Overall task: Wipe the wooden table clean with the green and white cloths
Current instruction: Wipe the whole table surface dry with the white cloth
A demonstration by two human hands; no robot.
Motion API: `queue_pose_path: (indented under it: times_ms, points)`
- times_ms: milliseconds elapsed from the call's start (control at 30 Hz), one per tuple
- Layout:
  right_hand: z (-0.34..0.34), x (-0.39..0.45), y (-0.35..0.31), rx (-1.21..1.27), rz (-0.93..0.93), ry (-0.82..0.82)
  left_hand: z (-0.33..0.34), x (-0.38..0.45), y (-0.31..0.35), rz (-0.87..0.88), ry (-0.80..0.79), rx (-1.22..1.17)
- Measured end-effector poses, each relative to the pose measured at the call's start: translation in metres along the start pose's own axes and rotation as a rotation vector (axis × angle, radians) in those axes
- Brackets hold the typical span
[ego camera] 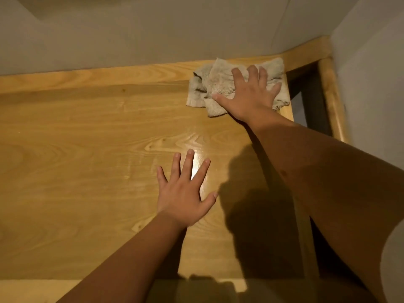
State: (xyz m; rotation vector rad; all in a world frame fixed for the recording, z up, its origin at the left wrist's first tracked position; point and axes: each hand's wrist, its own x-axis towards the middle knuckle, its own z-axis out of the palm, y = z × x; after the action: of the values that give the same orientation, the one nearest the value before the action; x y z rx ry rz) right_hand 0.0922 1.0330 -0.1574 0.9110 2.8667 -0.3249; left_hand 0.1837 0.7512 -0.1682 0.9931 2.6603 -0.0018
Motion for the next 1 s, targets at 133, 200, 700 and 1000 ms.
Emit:
queue_pose_path:
  times_ms: [133,200,700,1000]
  points:
    - [0.008,-0.065,0.014,0.001,-0.027,-0.017,-0.003,-0.001,0.001,-0.011,-0.022,-0.03]
    - [0.014,-0.104,0.022,-0.004,-0.04,-0.011,-0.005,-0.002,0.001,-0.007,-0.023,-0.044]
    - [0.047,-0.374,0.073,-0.022,-0.137,0.119,-0.009,-0.005,0.012,-0.098,0.129,-0.103]
    - [0.046,-0.401,0.08,-0.004,-0.129,0.088,-0.008,0.04,0.127,0.151,-0.007,-0.015]
